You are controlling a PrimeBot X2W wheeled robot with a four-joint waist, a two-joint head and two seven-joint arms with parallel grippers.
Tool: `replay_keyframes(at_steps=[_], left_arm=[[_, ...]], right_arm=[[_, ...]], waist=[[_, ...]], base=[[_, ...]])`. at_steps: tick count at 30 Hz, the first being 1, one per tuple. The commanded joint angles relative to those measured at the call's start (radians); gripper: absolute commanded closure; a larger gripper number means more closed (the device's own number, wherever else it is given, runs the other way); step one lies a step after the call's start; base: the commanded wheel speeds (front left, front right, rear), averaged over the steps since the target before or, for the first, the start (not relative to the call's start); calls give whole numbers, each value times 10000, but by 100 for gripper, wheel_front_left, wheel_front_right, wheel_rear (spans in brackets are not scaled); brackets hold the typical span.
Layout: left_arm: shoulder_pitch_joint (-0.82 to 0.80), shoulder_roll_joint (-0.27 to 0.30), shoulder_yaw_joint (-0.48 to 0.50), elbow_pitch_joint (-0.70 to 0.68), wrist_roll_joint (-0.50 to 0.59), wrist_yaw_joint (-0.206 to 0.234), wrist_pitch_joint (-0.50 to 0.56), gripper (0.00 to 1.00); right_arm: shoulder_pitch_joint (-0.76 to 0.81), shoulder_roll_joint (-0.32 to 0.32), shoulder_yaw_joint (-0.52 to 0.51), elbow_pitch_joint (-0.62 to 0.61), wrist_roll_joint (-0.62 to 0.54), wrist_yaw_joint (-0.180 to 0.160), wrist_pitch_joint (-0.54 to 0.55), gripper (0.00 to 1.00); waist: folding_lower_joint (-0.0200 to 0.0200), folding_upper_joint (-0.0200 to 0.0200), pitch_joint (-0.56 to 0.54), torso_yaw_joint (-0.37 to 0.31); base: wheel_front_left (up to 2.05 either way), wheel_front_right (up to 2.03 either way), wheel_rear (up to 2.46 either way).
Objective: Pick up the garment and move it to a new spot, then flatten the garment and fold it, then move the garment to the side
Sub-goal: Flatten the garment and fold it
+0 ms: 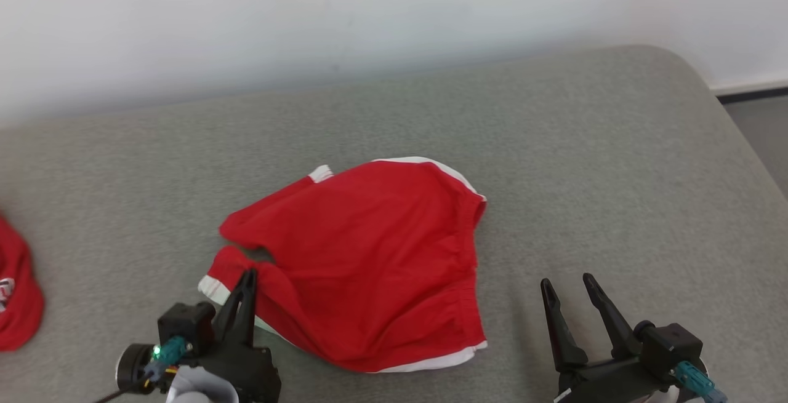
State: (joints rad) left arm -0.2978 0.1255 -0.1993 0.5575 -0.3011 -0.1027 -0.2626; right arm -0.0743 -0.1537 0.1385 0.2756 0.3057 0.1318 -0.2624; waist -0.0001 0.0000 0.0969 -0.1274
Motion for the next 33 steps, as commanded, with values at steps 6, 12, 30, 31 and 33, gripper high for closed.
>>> replay_keyframes(at_steps=[6, 12, 30, 31, 33], left_arm=[[-984, -11, -91, 1198, -32, -104, -34, 100], [-1308, -129, 26, 1425, 58, -187, -34, 0], [854, 411, 1770, -1345, 526, 48, -34, 0], [854, 411, 1770, -1345, 526, 48, -34, 0], [936, 454, 1788, -1096, 463, 23, -34, 0]], right_arm=[[-158, 151, -103, 34, -83, -23, -22, 0], [-68, 191, -282, 44, -116, -23, -22, 0], [328, 181, -257, 44, -16, -23, -21, 0], [328, 181, -257, 44, -16, -23, -21, 0], [296, 139, -252, 57, -8, -23, -21, 0]], waist=[[1, 0, 617, -881], [1, 0, 590, -700], [1, 0, 212, 269], [1, 0, 212, 269], [1, 0, 253, 196]], base=[[0, 0, 0], [0, 0, 0], [0, 0, 0], [0, 0, 0], [0, 0, 0]])
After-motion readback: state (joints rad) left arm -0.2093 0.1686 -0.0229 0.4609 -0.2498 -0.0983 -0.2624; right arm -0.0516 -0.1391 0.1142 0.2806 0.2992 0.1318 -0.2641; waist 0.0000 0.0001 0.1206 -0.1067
